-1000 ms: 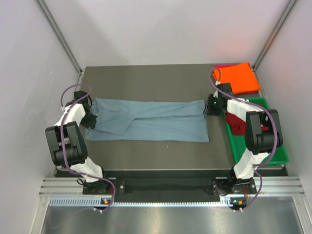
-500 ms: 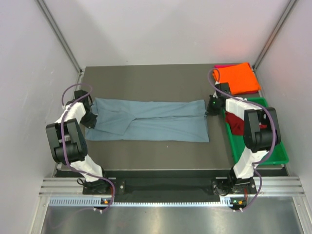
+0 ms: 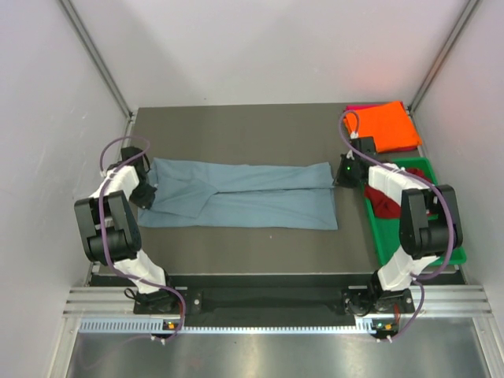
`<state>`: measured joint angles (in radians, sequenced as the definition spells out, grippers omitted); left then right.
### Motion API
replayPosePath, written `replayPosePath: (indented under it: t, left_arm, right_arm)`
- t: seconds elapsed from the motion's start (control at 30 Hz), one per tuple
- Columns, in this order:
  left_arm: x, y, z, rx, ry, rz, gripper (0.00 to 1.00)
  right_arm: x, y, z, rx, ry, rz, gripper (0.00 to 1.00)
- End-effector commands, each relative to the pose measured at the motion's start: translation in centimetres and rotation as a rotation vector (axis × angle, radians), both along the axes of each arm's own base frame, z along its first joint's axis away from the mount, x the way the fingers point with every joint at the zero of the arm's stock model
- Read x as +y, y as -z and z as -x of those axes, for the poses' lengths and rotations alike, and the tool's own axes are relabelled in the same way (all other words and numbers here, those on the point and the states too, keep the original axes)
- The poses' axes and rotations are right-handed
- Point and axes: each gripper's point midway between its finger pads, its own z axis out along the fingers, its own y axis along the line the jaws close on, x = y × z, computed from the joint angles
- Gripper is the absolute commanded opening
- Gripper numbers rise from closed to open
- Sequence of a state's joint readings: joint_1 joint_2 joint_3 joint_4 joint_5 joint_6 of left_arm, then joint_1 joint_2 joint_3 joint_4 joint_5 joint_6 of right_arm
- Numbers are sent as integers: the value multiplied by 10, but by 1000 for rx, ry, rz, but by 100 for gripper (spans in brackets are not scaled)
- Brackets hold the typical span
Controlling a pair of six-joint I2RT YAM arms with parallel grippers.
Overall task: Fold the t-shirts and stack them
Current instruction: Fold the tshirt
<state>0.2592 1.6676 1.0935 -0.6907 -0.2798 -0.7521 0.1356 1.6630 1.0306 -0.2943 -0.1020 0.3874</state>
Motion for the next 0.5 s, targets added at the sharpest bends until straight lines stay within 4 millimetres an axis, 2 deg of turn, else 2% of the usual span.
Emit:
replayPosePath:
  t: [0.0, 0.1, 0.13, 0.17, 0.2, 0.23, 0.3, 0.33, 0.4, 0.47]
  left_arm:
    - [10, 6, 9, 41, 0, -54, 0]
    - [7, 10, 9, 60, 6, -45, 0]
    - [8, 8, 7, 60, 5, -49, 4]
    - [7, 9, 10, 81, 7, -45, 20]
    - [9, 7, 9, 83, 0, -51, 27]
    - [12, 0, 2, 66, -1, -57, 31]
    - [15, -10, -3, 55, -3, -71, 37]
    - [21, -23, -12, 25, -8, -99, 38]
    - [25, -39, -25, -23, -7, -113, 39]
    - [22, -59, -50, -119, 21, -95, 39]
  right_arm:
    - [1, 5, -1, -20, 2, 8, 0]
    - [3, 11, 0, -8, -1, 0, 0]
    - [3, 12, 1, -3, -5, -2, 1]
    - [4, 9, -1, -12, -10, -5, 4]
    - [5, 6, -2, -16, -15, -10, 7]
    - [5, 3, -3, -19, -15, -9, 16]
    - [6, -11, -9, -41, -23, -8, 23]
    - [5, -15, -11, -46, -23, -5, 29]
    - [6, -25, -19, -55, -39, -8, 32]
    - [9, -33, -29, -70, -69, -13, 37]
